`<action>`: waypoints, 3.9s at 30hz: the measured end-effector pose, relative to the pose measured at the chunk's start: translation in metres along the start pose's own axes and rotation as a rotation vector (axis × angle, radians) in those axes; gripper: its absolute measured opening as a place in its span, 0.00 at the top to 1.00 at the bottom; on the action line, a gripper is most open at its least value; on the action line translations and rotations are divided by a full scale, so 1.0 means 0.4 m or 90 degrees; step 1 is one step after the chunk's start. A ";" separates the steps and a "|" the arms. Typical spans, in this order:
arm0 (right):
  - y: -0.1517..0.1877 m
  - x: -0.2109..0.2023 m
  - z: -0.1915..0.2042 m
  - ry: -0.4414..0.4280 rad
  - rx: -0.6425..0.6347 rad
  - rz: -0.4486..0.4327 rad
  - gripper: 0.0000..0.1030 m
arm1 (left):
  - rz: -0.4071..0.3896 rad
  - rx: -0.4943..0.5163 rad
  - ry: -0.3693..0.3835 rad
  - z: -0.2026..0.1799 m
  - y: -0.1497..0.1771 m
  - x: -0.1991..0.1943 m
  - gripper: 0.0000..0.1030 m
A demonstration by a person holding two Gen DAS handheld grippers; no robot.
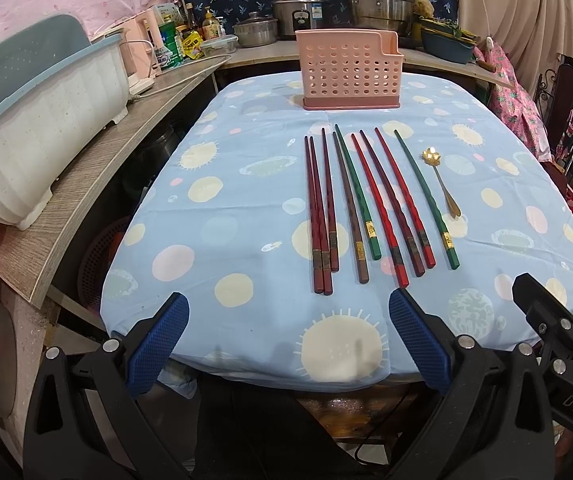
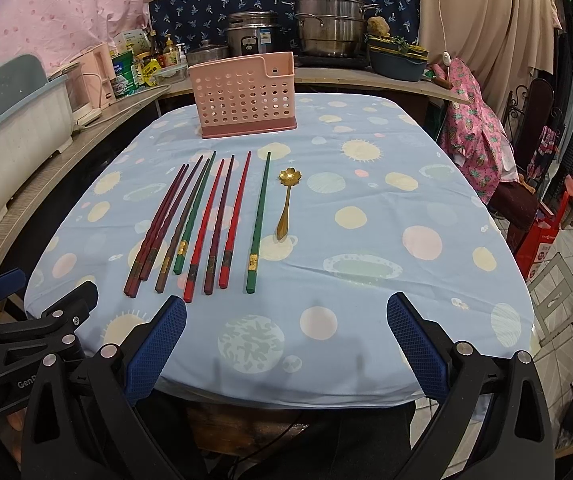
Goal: Organize utensils
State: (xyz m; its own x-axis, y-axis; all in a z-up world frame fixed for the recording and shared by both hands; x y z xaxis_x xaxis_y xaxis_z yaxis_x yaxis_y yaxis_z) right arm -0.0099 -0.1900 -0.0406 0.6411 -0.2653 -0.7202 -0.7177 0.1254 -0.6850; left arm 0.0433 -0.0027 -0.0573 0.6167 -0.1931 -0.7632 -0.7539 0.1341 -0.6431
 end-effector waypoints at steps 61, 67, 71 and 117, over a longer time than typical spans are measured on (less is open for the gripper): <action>-0.059 0.195 0.010 -0.025 0.018 0.066 0.24 | 0.095 -0.039 -0.001 0.096 0.014 0.206 0.25; -0.105 0.232 0.024 -0.033 0.016 0.054 0.33 | 0.103 -0.053 0.000 0.110 0.010 0.220 0.31; -0.123 0.276 0.038 -0.044 0.019 0.065 0.51 | 0.104 -0.056 0.006 0.107 0.008 0.221 0.38; -0.410 0.227 -0.056 -0.080 0.079 -0.019 0.98 | -0.025 -0.092 0.048 0.153 -0.400 0.084 0.93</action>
State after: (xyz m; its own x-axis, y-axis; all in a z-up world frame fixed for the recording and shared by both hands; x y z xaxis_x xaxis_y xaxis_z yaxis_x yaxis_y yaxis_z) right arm 0.1600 -0.2560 0.0087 0.6959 -0.1504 -0.7022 -0.6636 0.2390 -0.7089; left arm 0.1986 0.0288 0.0160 0.6313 -0.2688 -0.7275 -0.7580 -0.0154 -0.6521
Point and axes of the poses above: each gripper's, at about its wrist camera, not at the fingertips, and x roughly the way its jaws point, z to its left, y to its underside, the point moved 7 cm from there along x, roughly the way its jaws point, and after that the axes turned 11 degrees about y, right-handed, at the moved point
